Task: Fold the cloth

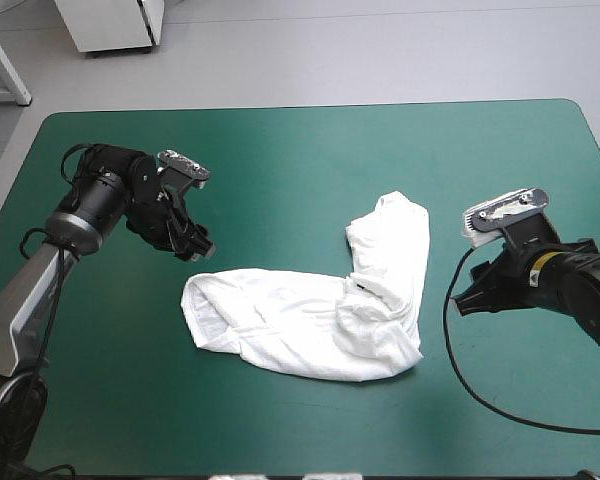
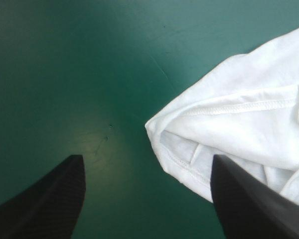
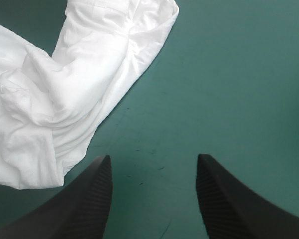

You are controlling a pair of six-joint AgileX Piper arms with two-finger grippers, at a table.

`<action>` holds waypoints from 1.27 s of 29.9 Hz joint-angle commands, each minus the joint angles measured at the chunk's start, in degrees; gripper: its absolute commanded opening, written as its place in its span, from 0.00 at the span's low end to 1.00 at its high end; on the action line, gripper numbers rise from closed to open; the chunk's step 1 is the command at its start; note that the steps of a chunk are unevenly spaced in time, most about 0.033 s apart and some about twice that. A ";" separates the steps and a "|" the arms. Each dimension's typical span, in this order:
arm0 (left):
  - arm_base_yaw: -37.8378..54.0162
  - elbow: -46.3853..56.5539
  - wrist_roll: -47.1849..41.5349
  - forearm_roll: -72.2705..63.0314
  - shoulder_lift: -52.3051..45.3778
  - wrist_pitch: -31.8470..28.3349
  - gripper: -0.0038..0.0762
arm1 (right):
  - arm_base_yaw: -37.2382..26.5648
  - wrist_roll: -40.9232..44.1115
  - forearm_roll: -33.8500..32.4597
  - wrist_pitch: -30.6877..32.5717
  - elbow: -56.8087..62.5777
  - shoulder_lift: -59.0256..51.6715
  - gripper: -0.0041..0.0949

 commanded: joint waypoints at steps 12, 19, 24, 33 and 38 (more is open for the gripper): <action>0.17 6.05 -0.03 -1.61 4.57 -5.81 0.69 | -0.42 -1.25 0.40 -5.44 -1.70 3.59 0.53; 0.48 6.60 0.10 -0.59 8.20 -7.35 0.69 | -0.42 -1.25 0.27 -6.07 -1.70 3.96 0.53; 0.48 6.60 1.52 -3.93 10.86 -7.35 0.68 | -0.42 0.00 -2.97 -7.76 -1.70 4.61 0.53; 0.48 6.60 2.00 -6.87 13.96 -6.75 0.36 | -1.62 3.08 -5.70 -13.58 -3.51 15.22 0.53; 0.48 6.60 2.18 -7.87 14.09 -6.53 0.04 | -3.80 3.08 -4.70 -13.97 -11.85 25.84 0.53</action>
